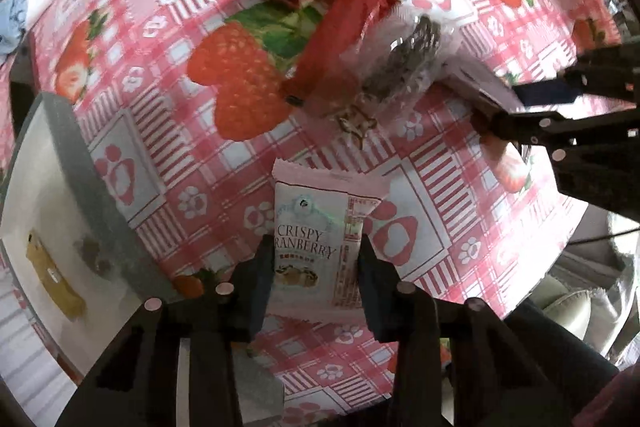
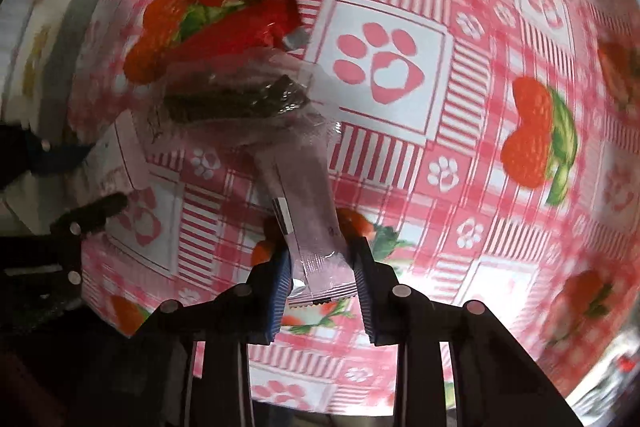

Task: Organize snacks
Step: 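Grasp the pink bar with the right tool while the left tool grasps the Crispy Cranberry pack, then carry both snacks over the white tray and open both tools to drop them, then move both tools back to the pile and lower them onto the red wrappers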

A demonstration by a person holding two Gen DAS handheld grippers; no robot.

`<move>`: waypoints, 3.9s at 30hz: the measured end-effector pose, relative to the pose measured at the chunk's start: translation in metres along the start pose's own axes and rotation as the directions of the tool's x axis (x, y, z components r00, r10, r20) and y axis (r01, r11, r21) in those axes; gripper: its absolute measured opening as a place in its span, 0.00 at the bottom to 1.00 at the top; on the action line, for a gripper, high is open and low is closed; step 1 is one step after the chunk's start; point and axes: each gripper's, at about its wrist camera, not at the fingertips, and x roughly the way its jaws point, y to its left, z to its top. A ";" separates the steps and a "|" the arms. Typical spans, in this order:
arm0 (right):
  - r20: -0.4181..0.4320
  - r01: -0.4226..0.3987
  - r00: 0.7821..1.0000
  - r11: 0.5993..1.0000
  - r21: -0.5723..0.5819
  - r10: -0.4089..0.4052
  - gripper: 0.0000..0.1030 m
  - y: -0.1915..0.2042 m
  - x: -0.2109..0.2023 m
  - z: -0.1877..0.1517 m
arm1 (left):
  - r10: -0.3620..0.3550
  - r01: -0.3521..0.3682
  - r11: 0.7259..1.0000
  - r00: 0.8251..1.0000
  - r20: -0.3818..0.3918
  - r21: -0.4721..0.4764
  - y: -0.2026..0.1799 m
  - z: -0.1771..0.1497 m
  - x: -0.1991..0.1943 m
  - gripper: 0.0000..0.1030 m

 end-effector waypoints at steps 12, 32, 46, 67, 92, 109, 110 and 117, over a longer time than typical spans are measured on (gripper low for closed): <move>0.051 -0.172 0.985 0.967 0.190 0.165 0.31 -0.025 -0.024 -0.010 | -0.045 0.054 0.996 0.993 0.111 -0.075 0.044 -0.030 -0.065 0.41; 0.075 -0.219 0.970 0.966 -0.135 0.230 0.31 0.126 -0.061 0.049 | 0.033 0.029 0.932 0.986 0.164 -0.362 0.155 -0.090 -0.069 0.41; -0.011 -0.216 0.975 0.924 -0.316 0.224 0.31 0.230 -0.040 0.070 | 0.045 0.008 0.877 0.994 0.101 -0.480 0.202 -0.149 -0.050 0.41; -0.036 -0.199 0.980 0.950 -0.239 0.196 0.73 0.229 -0.020 0.078 | 0.104 -0.068 0.894 0.993 0.057 -0.443 0.203 -0.151 -0.043 0.76; -0.030 -0.110 0.989 0.854 0.508 0.145 1.00 -0.015 0.017 0.031 | 0.092 -0.066 0.962 0.992 0.085 -0.265 0.146 -0.087 -0.057 0.77; 0.051 -0.116 0.993 0.799 0.590 0.106 1.00 -0.075 0.026 0.079 | 0.093 -0.077 0.978 0.993 0.076 -0.194 0.109 -0.047 -0.055 0.77; 0.054 -0.112 0.994 0.812 0.573 0.099 1.00 -0.074 0.025 0.081 | 0.090 -0.074 0.979 0.993 0.077 -0.189 0.106 -0.042 -0.055 0.77; 0.014 -0.024 1.000 0.879 0.477 0.019 1.00 -0.079 0.038 0.051 | 0.078 -0.067 0.989 0.994 0.082 -0.128 0.080 -0.008 -0.050 0.77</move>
